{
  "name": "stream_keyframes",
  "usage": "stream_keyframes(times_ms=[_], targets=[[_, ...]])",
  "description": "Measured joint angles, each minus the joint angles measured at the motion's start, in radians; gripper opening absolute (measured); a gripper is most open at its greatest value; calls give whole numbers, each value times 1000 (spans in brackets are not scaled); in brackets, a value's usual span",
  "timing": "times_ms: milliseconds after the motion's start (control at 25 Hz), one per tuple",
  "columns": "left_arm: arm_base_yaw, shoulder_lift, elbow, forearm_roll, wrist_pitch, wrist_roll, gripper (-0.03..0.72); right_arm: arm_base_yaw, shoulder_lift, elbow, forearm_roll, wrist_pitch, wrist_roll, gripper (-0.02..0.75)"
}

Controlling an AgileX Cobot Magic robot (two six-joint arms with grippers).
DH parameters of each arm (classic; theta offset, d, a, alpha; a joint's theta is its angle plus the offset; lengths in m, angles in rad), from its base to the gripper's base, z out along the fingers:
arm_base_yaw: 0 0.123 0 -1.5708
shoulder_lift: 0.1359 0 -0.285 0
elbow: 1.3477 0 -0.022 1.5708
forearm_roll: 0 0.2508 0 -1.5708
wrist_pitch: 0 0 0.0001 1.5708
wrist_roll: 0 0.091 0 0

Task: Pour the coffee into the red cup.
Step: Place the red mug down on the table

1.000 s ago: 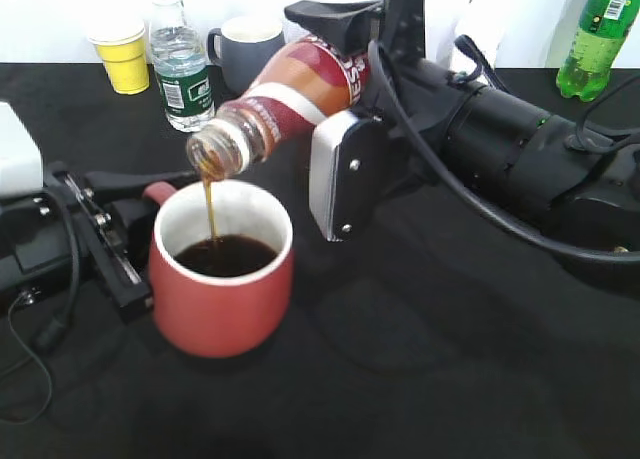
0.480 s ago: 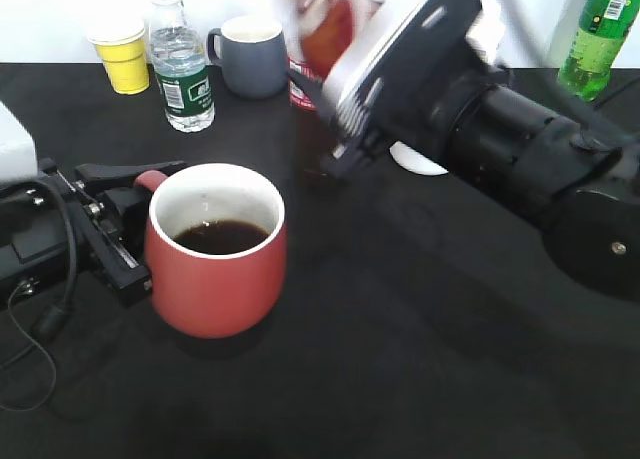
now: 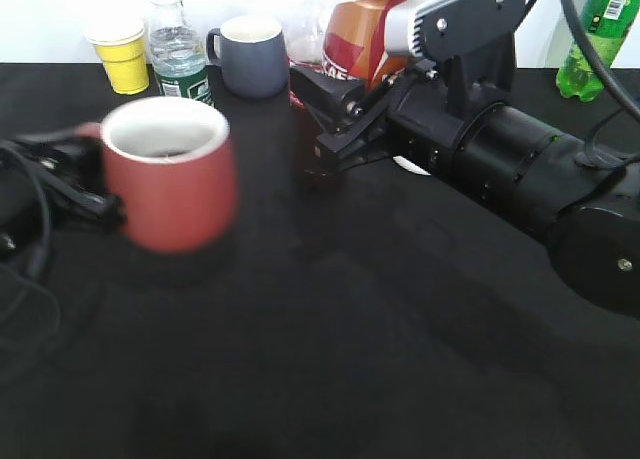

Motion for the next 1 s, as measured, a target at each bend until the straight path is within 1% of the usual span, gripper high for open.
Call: stream_keyframes(times_ms=[80, 160, 200, 280, 360, 520, 680, 840, 1000], targets=[[72, 0, 0, -19, 0, 23, 113, 0, 0, 0, 0, 0, 0, 529], [185, 0, -7, -20, 0, 23, 114, 0, 0, 0, 0, 0, 0, 529], [239, 2, -24, -22, 1, 25, 114, 0, 0, 0, 0, 0, 0, 529], [317, 29, -74, -9, -1, 25, 114, 0, 0, 0, 0, 0, 0, 529], [370, 87, -138, 30, 0, 23, 114, 0, 0, 0, 0, 0, 0, 529], [458, 234, -265, 63, 0, 12, 114, 0, 0, 0, 0, 0, 0, 529], [488, 402, -433, 76, 1, 1, 114, 0, 0, 0, 0, 0, 0, 529], [494, 564, -582, 76, 0, -23, 114, 0, 0, 0, 0, 0, 0, 529], [495, 662, -708, 79, 2, -34, 114, 0, 0, 0, 1, 0, 0, 529]])
